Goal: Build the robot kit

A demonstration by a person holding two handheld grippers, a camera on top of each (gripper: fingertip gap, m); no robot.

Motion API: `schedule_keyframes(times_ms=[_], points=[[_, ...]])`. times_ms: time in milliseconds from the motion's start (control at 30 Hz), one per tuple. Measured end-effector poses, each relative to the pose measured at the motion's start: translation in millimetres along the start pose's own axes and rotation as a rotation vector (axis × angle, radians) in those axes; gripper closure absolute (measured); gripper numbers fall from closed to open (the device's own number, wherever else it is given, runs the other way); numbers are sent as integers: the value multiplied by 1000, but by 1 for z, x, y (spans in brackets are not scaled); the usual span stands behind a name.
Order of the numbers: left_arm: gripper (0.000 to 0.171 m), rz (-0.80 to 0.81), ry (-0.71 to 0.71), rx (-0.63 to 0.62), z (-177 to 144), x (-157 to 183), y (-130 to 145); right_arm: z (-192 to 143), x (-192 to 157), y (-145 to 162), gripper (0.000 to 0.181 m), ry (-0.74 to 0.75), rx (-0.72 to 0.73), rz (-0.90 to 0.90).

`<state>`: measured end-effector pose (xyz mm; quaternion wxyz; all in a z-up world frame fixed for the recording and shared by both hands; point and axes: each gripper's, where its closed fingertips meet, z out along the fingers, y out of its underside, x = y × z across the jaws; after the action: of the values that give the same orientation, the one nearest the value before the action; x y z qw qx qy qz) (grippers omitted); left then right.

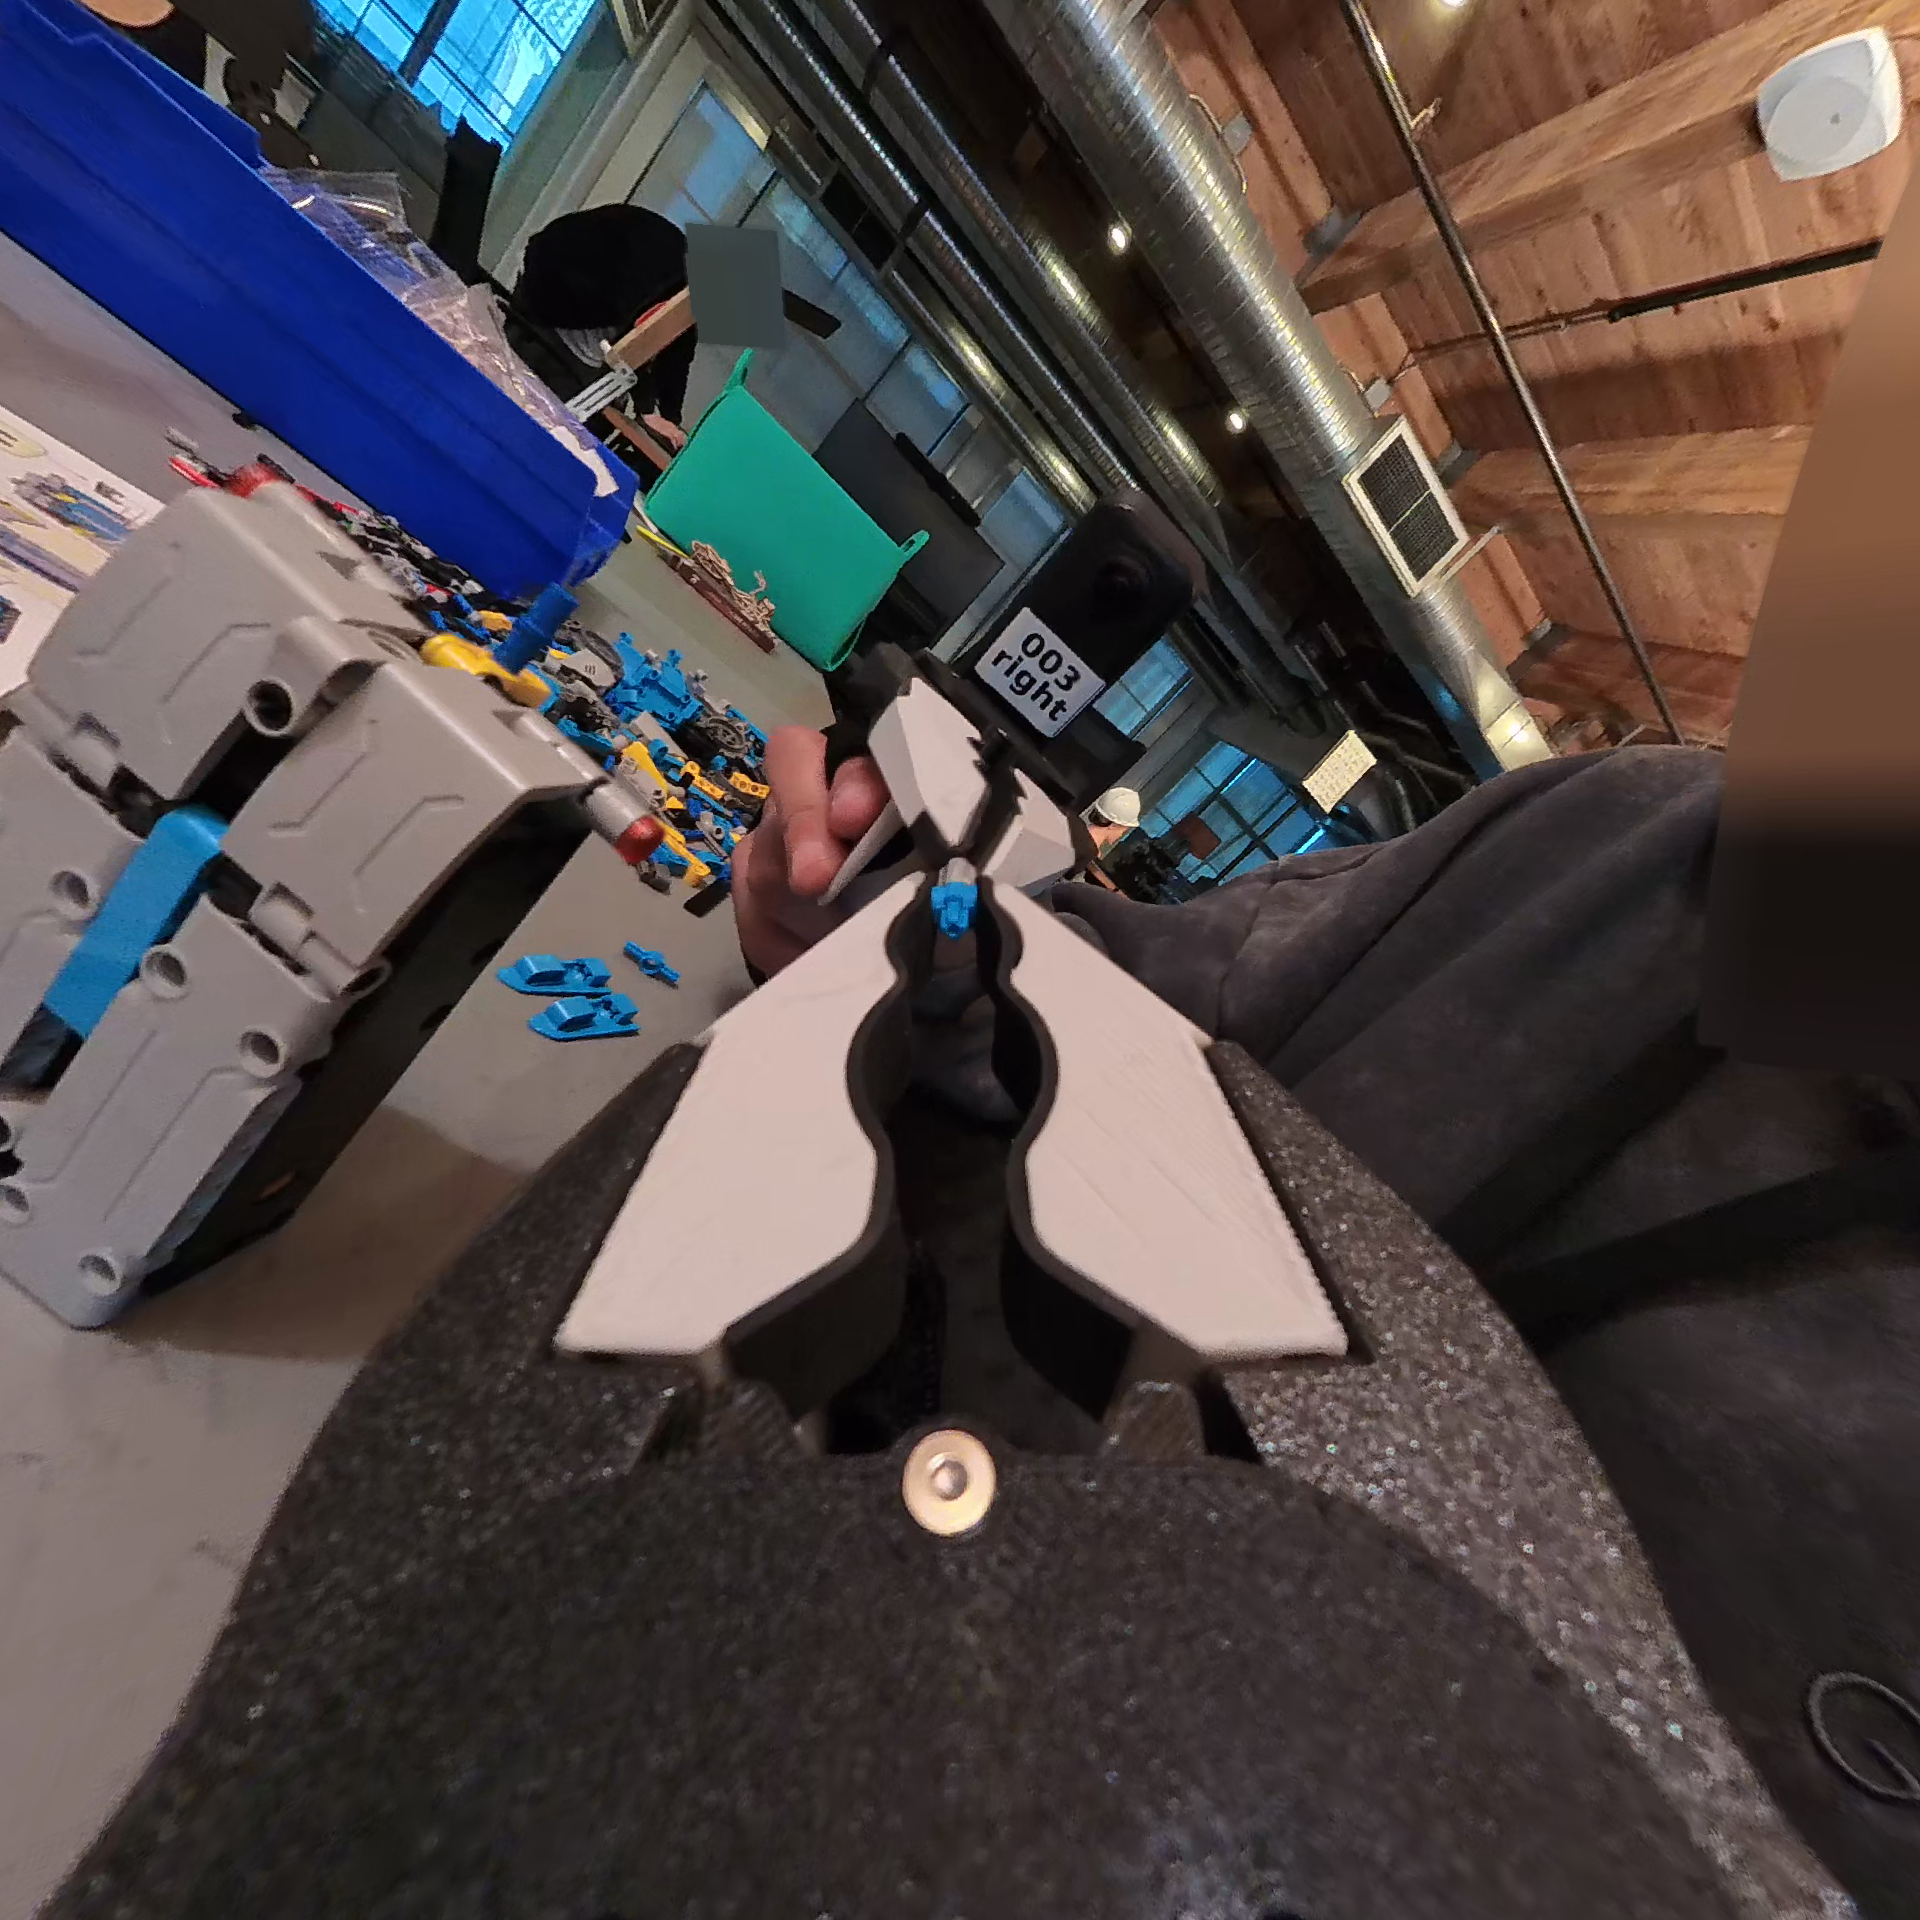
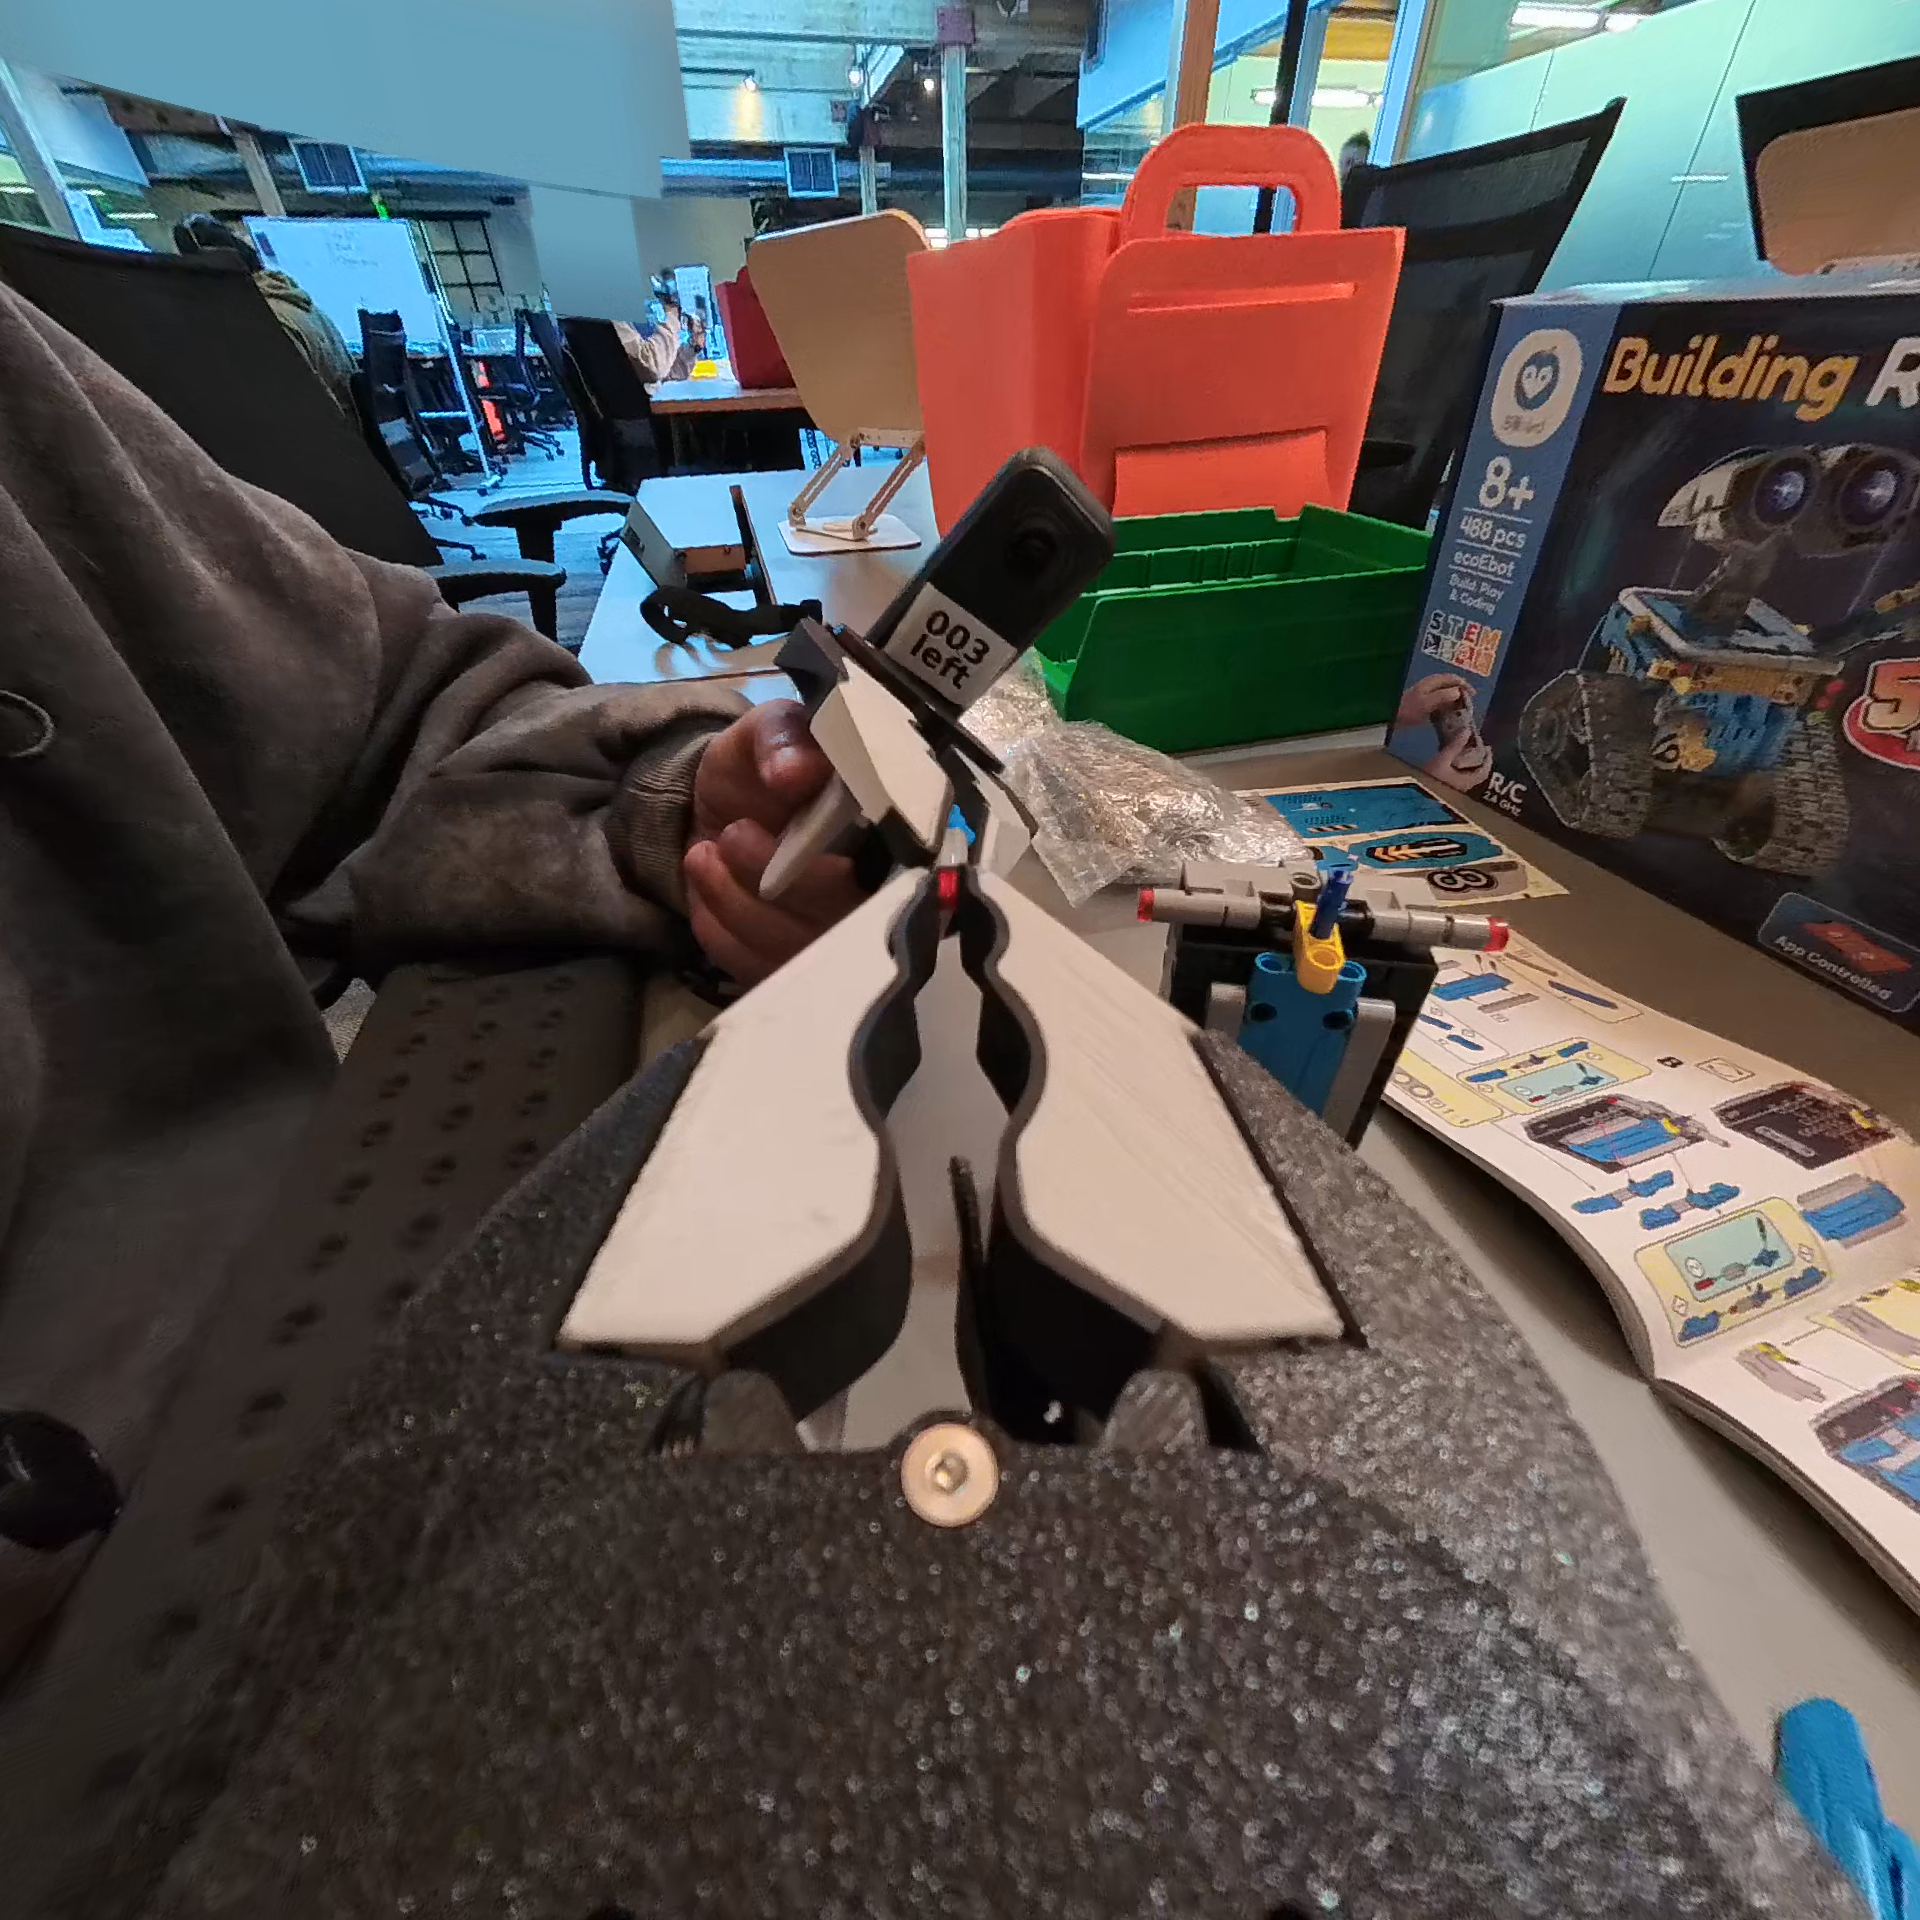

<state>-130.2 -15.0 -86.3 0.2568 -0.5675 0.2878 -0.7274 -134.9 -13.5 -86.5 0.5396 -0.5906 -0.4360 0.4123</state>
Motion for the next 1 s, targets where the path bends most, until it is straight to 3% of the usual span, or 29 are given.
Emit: schedule_keyframes(times_ms=[167,333,467,633,733,867,1000], points=[[166,31,-56,-29,-2,-6,-1,2,5,4,177,41,-25,-18],[166,-67,-142,-81,-6,-28,6,8,17,23,170,247,-204,-362],[166,-71,-144,-142,-1,-27,18,12,12,35,171,237,-283,-439],[164,-64,-81,-137,1,-13,12,10,8,22,173,217,-209,-398],[149,-4,-109,-122,-4,-14,5,4,12,19,175,250,-176,-374],[149,-48,-99,-52,-14,-18,-10,-7,21,7,175,252,-84,-225],[149,37,-125,49,-27,-18,-34,-24,45,-3,175,315,17,-35]])
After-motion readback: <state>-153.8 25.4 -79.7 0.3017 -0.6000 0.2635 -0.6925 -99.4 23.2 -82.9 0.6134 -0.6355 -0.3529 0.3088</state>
